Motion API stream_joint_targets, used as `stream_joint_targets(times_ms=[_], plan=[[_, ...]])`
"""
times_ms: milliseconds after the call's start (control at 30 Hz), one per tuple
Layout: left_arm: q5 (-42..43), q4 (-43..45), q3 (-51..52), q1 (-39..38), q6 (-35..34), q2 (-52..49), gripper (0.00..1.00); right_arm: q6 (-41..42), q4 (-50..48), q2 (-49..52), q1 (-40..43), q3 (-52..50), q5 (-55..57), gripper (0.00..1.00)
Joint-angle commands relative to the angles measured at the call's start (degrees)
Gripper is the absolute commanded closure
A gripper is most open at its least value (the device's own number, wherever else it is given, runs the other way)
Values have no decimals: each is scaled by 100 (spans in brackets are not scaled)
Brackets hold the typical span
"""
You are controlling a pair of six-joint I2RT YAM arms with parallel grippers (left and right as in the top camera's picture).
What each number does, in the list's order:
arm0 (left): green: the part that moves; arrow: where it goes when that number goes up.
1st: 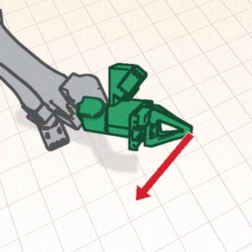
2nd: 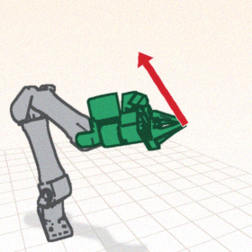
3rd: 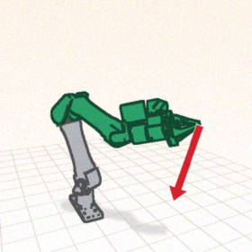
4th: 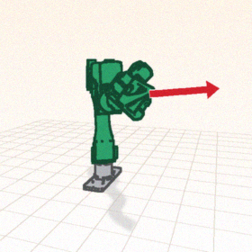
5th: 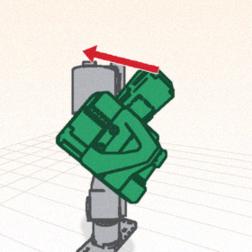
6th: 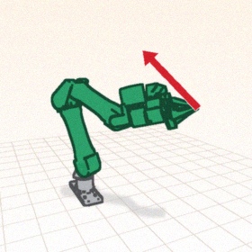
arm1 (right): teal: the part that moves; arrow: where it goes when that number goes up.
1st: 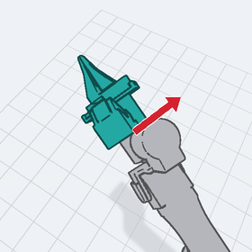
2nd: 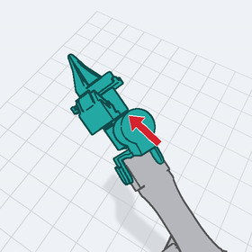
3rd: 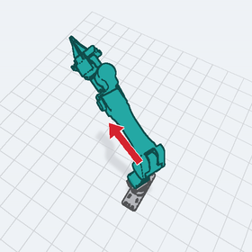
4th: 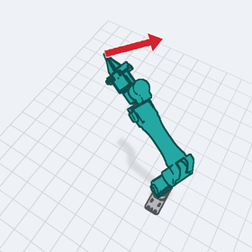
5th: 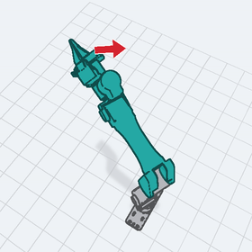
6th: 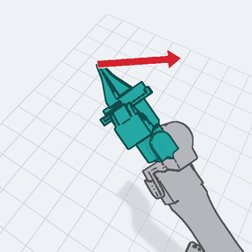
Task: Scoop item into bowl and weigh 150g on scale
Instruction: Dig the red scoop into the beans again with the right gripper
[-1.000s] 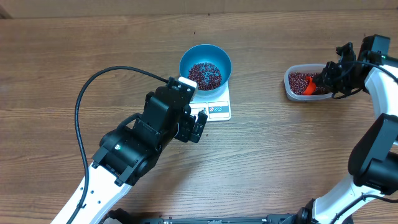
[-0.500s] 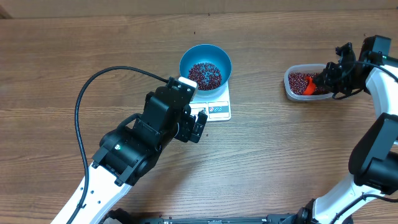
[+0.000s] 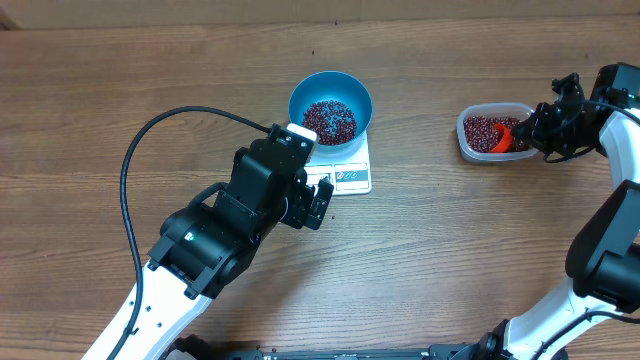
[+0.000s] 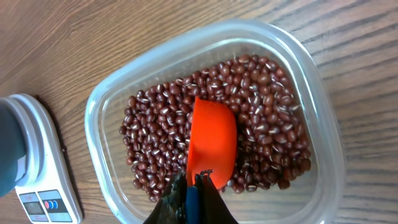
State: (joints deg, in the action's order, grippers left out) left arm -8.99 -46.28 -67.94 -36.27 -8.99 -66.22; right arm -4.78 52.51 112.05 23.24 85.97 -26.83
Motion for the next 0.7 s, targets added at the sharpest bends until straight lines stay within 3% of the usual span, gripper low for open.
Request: stream_joint_targets(times_ms=[0, 233, 667], plan=[[-37, 2, -13, 26, -42, 98, 0, -76, -76, 302, 4, -55, -59, 96], [-37, 0, -13, 26, -42, 98, 1, -625, 52, 413, 4, -55, -831, 96], [-37, 0, -13, 26, -42, 98, 0, -905, 142, 413, 4, -55, -1115, 96]])
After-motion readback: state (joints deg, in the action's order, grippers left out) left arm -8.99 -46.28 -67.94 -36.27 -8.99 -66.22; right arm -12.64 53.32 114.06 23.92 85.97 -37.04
